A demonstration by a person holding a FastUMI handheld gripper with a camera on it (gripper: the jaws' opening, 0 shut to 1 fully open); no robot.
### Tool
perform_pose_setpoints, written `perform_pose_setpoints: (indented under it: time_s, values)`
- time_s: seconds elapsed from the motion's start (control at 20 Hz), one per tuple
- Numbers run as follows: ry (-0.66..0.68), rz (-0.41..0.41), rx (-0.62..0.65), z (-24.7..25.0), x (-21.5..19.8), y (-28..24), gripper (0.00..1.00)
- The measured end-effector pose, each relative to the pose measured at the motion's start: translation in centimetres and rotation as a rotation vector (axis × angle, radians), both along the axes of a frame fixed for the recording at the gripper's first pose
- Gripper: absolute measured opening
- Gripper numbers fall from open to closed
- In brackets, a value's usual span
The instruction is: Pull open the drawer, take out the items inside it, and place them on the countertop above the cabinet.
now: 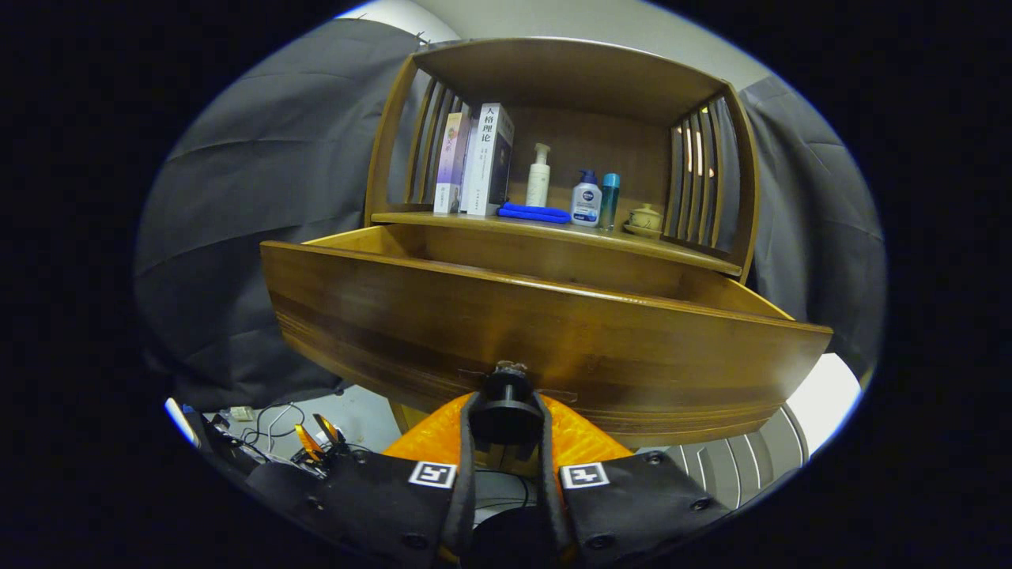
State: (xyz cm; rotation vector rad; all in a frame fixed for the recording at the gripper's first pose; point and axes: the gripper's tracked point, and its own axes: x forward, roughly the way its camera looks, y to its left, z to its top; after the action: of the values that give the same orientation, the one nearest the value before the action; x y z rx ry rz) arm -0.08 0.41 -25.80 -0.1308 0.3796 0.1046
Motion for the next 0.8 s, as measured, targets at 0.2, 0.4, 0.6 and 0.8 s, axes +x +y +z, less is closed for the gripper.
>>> perform_pose_setpoints:
  time_s: [0.2, 0.4, 0.6, 0.8]
  values:
    - [0.0, 0.014, 0.034, 1.9, -0.9, -0.9, 0.81]
    - [-0.06, 0.008, 0.001, 6.3, -0.8, -2.6, 0.99]
    - [-0.049, 0.04, 0.037, 9.8, 0.6, -2.1, 0.99]
    - [-0.022, 0.056, 0.004, 12.8, 3.8, -2.7, 0.98]
